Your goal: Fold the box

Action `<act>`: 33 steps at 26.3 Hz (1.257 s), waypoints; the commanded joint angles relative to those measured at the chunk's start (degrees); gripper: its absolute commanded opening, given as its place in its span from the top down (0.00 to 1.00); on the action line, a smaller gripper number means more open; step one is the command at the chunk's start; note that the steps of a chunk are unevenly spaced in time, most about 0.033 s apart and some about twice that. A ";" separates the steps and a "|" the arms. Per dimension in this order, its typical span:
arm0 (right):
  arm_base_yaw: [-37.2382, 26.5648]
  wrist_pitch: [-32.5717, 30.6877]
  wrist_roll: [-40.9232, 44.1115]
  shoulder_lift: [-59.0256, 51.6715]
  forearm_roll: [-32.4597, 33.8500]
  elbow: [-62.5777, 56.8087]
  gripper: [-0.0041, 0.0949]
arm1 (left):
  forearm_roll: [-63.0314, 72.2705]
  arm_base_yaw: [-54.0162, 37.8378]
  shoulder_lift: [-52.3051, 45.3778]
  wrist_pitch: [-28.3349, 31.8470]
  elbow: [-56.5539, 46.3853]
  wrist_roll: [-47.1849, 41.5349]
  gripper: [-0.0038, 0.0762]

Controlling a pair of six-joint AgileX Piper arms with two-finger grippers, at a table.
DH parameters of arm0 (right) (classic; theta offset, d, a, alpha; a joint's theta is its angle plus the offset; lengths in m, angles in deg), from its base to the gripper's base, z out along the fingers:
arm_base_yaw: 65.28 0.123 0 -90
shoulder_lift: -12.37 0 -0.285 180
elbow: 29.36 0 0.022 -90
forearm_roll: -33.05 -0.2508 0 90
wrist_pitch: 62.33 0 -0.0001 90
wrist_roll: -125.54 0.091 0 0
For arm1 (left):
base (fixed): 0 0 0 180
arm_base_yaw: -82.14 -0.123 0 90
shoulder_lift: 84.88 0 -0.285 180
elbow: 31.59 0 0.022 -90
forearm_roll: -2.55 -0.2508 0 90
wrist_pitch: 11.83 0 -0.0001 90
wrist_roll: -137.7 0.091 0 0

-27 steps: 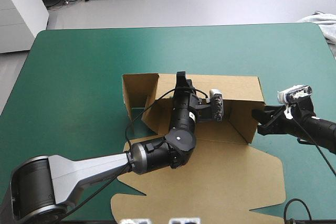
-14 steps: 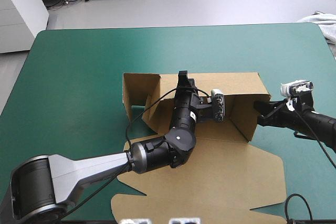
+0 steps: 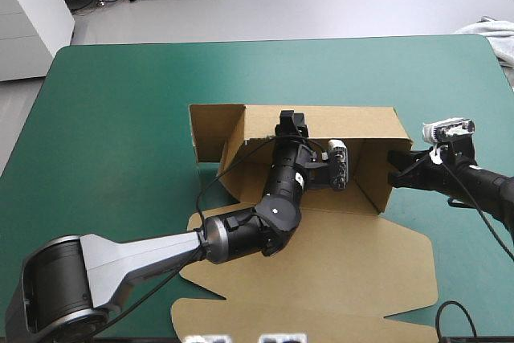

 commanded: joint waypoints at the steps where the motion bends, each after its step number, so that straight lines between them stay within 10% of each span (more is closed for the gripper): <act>1: 0.49 2.50 0.82 0.78 4.09 0.01 0.96 | -2.70 1.85 -2.66 -0.72 1.52 -1.16 0.43; 24: 0.49 2.89 11.87 1.06 14.90 5.85 0.96 | -1.91 13.53 -15.62 -2.14 1.52 -6.06 0.45; 31: 0.84 2.09 14.08 0.95 16.57 5.88 0.96 | -2.10 14.95 -18.03 -3.70 1.52 -9.82 0.97; 33: 2.31 2.09 14.17 0.95 16.79 5.96 0.96 | -2.35 14.95 -19.51 -2.81 1.52 -10.34 0.96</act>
